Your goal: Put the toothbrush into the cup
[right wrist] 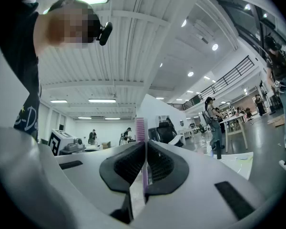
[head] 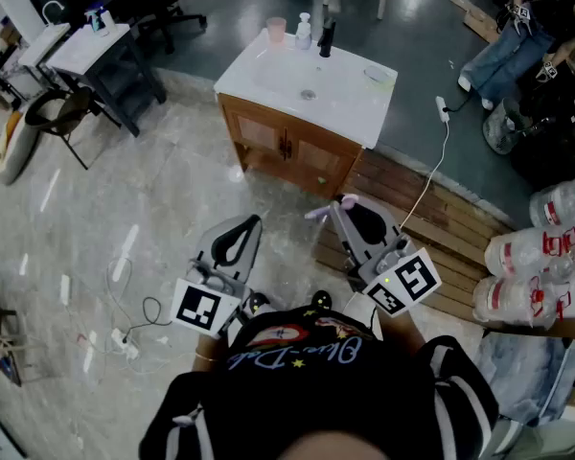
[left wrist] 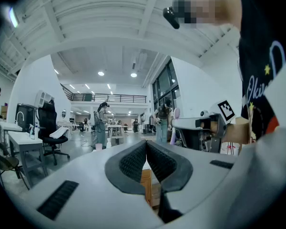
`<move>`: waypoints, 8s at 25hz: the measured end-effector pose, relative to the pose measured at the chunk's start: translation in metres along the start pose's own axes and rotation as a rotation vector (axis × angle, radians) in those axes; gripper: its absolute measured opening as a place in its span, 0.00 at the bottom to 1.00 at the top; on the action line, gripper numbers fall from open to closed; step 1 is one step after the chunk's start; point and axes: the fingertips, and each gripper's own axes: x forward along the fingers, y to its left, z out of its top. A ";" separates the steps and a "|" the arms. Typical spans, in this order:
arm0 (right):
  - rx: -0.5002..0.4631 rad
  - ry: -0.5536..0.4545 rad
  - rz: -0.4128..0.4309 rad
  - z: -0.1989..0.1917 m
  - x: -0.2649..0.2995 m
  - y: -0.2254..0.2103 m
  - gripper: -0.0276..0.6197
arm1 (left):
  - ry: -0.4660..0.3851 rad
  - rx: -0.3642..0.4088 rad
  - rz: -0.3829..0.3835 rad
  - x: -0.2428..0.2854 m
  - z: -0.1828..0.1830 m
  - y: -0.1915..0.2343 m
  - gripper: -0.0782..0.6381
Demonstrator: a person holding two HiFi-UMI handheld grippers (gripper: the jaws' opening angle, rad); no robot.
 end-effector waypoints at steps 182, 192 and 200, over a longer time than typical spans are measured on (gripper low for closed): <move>-0.149 0.307 -0.499 -0.194 0.604 -0.522 0.06 | 0.106 0.005 -0.022 0.407 -0.032 0.577 0.11; -0.152 0.408 -0.498 -0.224 0.610 -0.530 0.06 | 0.117 -0.004 0.020 0.396 -0.034 0.583 0.11; -0.117 0.431 -0.497 -0.233 0.618 -0.531 0.06 | 0.115 -0.003 0.049 0.388 -0.034 0.586 0.11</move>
